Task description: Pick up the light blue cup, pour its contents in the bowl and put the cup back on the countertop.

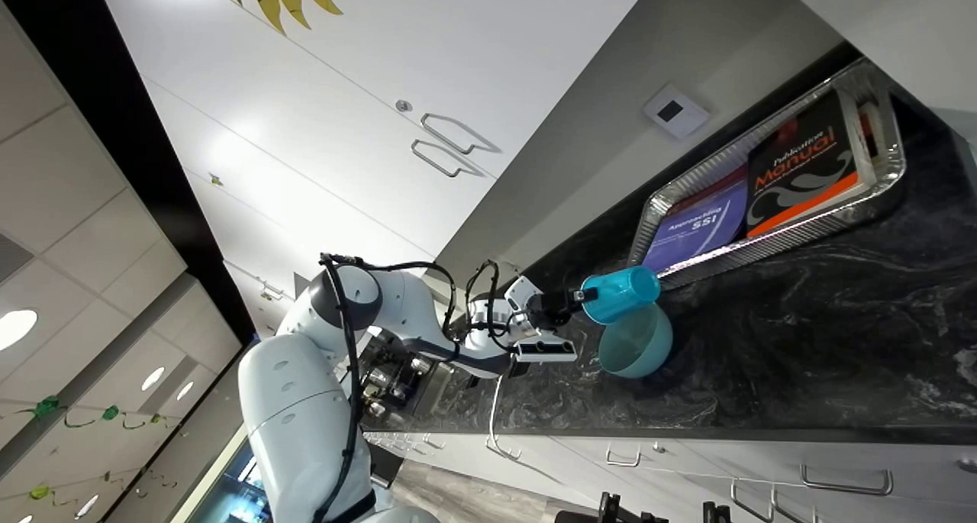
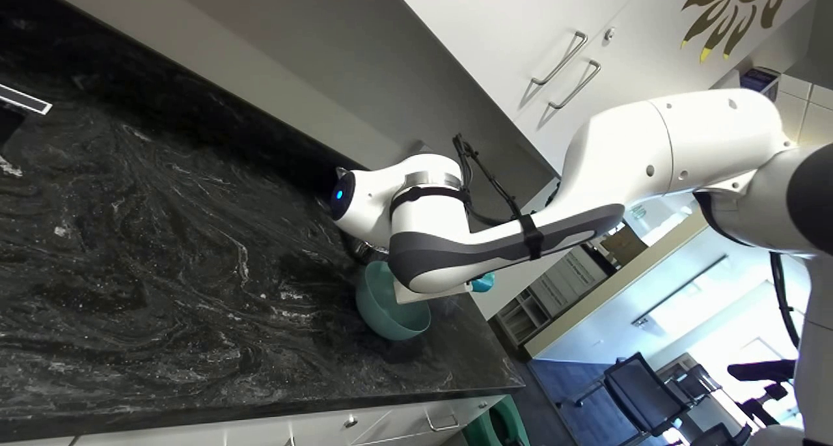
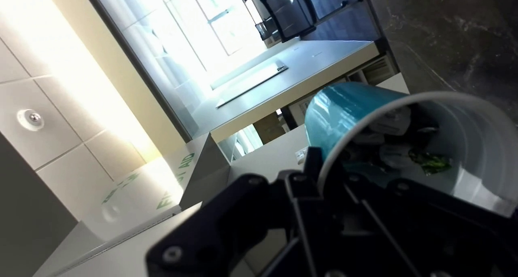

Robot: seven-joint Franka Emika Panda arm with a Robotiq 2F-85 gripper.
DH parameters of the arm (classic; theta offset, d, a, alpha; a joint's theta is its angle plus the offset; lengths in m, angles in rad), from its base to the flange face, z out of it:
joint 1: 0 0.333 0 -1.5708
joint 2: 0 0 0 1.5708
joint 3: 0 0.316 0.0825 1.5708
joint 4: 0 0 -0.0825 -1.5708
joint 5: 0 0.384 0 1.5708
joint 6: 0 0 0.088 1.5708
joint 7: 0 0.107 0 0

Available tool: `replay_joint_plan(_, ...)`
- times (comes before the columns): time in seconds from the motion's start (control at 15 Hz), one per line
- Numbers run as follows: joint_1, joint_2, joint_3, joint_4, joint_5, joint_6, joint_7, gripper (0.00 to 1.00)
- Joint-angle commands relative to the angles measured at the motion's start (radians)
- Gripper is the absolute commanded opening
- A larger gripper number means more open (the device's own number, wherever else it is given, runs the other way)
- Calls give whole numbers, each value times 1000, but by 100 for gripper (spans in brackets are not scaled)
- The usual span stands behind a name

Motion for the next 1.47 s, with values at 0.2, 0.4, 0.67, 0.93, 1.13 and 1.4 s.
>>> replay_joint_plan(0.2,33,101,-14,116,-11,-160,-20,1)
replay_joint_plan(0.4,39,131,-13,144,-17,-203,-30,1)
replay_joint_plan(0.67,47,171,-16,176,-30,-259,-49,1)
replay_joint_plan(0.93,52,205,-16,203,-52,-317,-77,1)
replay_joint_plan(1.13,52,227,-14,220,-75,-348,-107,1)
replay_joint_plan(1.4,53,247,-11,237,-103,-374,-143,1)
